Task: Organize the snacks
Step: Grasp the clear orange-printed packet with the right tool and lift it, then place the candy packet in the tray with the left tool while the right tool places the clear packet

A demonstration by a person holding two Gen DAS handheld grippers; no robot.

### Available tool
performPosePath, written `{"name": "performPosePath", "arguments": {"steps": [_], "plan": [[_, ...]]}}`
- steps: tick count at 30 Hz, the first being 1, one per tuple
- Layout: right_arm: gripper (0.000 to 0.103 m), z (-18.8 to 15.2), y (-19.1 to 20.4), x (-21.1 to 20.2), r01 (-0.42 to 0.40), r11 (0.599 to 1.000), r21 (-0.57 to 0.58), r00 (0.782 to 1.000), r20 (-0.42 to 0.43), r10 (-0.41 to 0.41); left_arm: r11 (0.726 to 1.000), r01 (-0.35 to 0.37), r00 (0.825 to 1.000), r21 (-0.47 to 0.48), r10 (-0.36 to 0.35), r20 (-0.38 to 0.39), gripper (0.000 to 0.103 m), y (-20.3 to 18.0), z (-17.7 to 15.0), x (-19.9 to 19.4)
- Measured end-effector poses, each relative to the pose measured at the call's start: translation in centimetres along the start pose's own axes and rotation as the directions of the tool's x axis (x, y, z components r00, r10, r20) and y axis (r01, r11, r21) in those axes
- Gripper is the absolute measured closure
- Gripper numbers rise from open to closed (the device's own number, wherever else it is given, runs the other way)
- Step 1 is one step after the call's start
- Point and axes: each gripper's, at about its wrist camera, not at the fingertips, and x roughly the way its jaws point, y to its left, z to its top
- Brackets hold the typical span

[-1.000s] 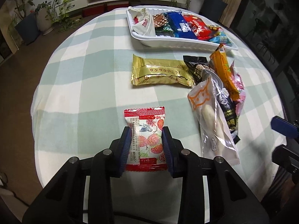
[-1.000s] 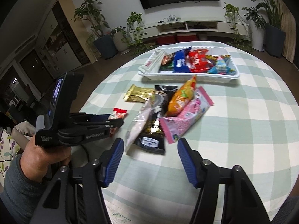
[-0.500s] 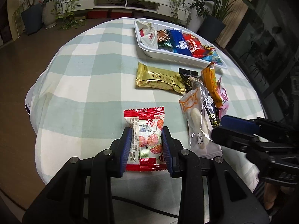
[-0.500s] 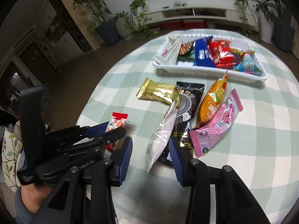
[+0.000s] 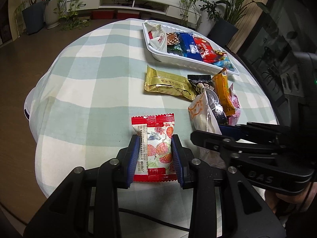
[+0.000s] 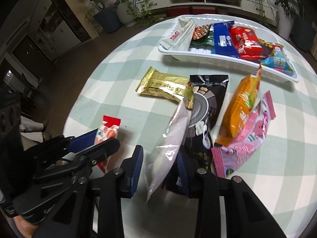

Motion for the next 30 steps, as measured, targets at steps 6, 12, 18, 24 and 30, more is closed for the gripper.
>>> {"name": "performPosePath", "arguments": {"steps": [6, 12, 18, 24, 30], "plan": [[0.083, 0.0, 0.2, 0.5, 0.023, 0.999, -0.026, 1.000, 0.007, -0.022, 1.000, -0.003, 1.000, 0.000, 0.003, -0.001, 0.073, 0.1, 0.0, 0.1], [0.086, -0.7, -0.6, -0.5, -0.014, 1.000, 0.004, 0.999, 0.035, 0.014, 1.000, -0.004, 1.000, 0.000, 0.004, 0.001, 0.073, 0.1, 0.0, 0.1], [0.087, -1.5, -1.5, -3.4, -0.110, 0.993, 0.047, 0.990, 0.093, 0.105, 1.000, 0.019, 1.000, -0.008, -0.019, 0.019, 0.073, 0.2, 0.1, -0.3], [0.087, -1.8, -3.6, -7.1, -0.217, 0.971, 0.095, 0.963, 0.184, 0.198, 0.997, 0.071, 0.997, -0.027, -0.070, 0.030, 0.073, -0.1, 1.0, -1.0], [0.087, -0.7, -8.3, -10.5, -0.206, 0.966, 0.159, 0.948, 0.277, 0.156, 0.996, 0.084, 0.994, 0.020, -0.085, 0.073, 0.073, -2.1, 5.5, -2.0]]}}
